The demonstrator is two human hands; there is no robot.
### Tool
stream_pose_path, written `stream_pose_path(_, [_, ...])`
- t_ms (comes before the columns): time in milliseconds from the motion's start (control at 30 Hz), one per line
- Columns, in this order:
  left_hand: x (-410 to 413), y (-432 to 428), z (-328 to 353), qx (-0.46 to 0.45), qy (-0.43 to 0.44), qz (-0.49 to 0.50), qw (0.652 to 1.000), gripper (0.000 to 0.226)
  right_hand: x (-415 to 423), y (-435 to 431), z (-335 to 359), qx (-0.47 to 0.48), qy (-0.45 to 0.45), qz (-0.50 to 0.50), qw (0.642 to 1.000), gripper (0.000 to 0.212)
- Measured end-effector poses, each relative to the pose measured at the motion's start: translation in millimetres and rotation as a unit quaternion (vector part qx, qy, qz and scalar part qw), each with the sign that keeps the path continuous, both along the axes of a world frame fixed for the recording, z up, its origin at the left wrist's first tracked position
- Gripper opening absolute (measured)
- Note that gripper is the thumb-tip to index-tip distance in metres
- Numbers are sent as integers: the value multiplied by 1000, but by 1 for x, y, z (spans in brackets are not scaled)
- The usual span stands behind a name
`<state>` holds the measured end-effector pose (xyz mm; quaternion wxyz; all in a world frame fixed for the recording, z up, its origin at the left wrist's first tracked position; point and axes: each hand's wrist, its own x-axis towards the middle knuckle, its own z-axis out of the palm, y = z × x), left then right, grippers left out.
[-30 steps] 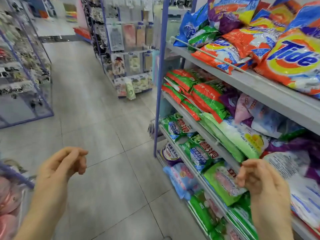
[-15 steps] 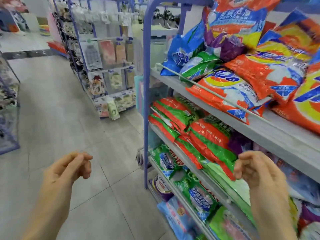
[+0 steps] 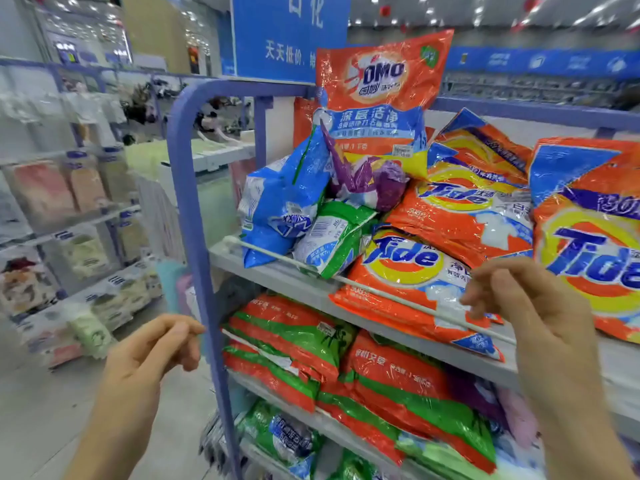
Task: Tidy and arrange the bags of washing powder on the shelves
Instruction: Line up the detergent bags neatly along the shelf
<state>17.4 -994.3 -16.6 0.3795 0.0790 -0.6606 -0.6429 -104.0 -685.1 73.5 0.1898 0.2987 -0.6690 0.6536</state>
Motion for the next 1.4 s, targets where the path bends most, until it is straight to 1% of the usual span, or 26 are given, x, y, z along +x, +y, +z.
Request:
stream_pose_path(100, [-28, -31, 17, -21, 10, -39, 999, 24, -29, -44, 36, 60, 42, -63, 995, 14])
stream_pose_path(200, [-49, -51, 28, -23, 18, -70, 997, 22, -64, -89, 60, 175, 83, -140, 971, 5])
stream_pose_path(233, [-55, -56, 31, -22, 21, -83, 996, 22, -75, -104, 64, 220, 96, -164, 957, 7])
stream_pose_path(300, [-66, -64, 38, -18, 19, -107, 994, 24, -96, -129, 69, 312, 132, -195, 921, 38])
stream_pose_path(333, [-70, -67, 41, -14, 16, -119, 993, 26, -105, -140, 70, 355, 146, -211, 899, 48])
stream_pose_path(367, [-73, -68, 44, -9, 16, -131, 991, 26, -113, -150, 70, 396, 155, -229, 876, 52])
stream_pose_path(400, [-76, -68, 46, -1, 20, -139, 990, 25, -119, -157, 70, 428, 157, -247, 855, 50])
stream_pose_path(433, [-77, -69, 49, 5, 27, -145, 989, 25, -125, -161, 69, 441, 156, -268, 842, 44])
stream_pose_path(533, [-82, -66, 56, 2, 35, -166, 986, 29, -135, -164, 70, 408, 167, -339, 832, 26])
stream_pose_path(633, [-90, -59, 64, -27, 32, -181, 983, 29, -141, -161, 81, 372, 157, -380, 832, 21])
stream_pose_path(667, [-93, -57, 67, -54, 30, -183, 981, 26, -142, -159, 85, 360, 150, -388, 835, 21])
stream_pose_path(767, [-104, -51, 76, -186, 45, -157, 969, 11, -144, -154, 98, 318, 156, -418, 837, 18])
stream_pose_path(800, [-107, -49, 81, -222, 49, -151, 962, 3, -144, -150, 103, 298, 163, -431, 836, 17])
stream_pose_path(867, [-114, -44, 87, -268, 66, -155, 948, 24, -142, -141, 117, 241, 171, -441, 848, 16])
stream_pose_path(900, [-117, -41, 90, -275, 71, -166, 944, 30, -142, -135, 124, 205, 167, -434, 861, 15])
stream_pose_path(1000, [-126, -31, 95, -273, 97, -181, 940, 32, -136, -112, 149, 83, 136, -394, 905, 15])
stream_pose_path(1067, [-132, -22, 102, -242, 110, -190, 945, 32, -127, -98, 163, 14, 130, -377, 917, 16])
stream_pose_path(1133, [-137, -9, 114, -197, 116, -211, 950, 35, -113, -89, 172, -34, 127, -368, 920, 14])
stream_pose_path(1233, [-141, 26, 137, -165, 121, -286, 936, 59, -84, -86, 170, -95, 117, -355, 923, 17])
stream_pose_path(1333, [-142, 72, 149, -130, 109, -373, 912, 90, -48, -100, 158, -148, 81, -297, 940, 20])
stream_pose_path(1367, [-143, 83, 151, -109, 107, -395, 906, 98, -36, -105, 153, -144, 61, -257, 954, 17])
stream_pose_path(1400, [-146, 93, 151, -89, 110, -414, 899, 103, -25, -108, 150, -110, 38, -207, 971, 13])
